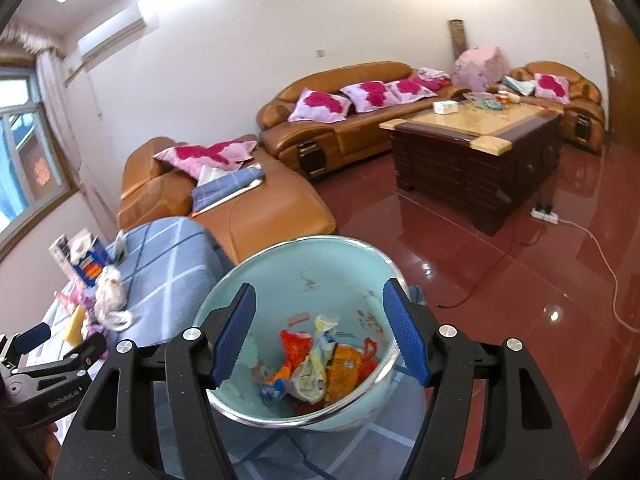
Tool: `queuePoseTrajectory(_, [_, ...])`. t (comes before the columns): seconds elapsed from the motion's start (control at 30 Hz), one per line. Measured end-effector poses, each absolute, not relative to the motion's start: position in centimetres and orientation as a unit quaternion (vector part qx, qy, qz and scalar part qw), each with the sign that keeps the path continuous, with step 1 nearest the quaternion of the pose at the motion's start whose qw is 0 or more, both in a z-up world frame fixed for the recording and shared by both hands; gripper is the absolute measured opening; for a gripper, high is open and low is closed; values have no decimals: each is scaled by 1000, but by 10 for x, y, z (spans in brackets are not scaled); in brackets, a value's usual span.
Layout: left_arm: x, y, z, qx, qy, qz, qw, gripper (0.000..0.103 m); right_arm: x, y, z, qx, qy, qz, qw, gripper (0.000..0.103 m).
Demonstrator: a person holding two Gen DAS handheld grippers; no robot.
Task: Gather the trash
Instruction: 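Move both open tools back over the table toward the remaining trash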
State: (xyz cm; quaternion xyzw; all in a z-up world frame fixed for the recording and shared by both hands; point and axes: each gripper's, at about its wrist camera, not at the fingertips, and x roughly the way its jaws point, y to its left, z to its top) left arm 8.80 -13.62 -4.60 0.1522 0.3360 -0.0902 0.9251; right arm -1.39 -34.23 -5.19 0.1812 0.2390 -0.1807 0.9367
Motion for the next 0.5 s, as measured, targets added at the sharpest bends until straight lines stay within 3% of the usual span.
queuePoseTrajectory(0.23, [95,-79,-55,141,349,-51,925,97,-1,-302,-44,142,246,-139,949,65])
queuePoseTrajectory(0.5, [104,-11,-63,116,363,-13,924,97,21,-267,-46,124,265,-104,951,54])
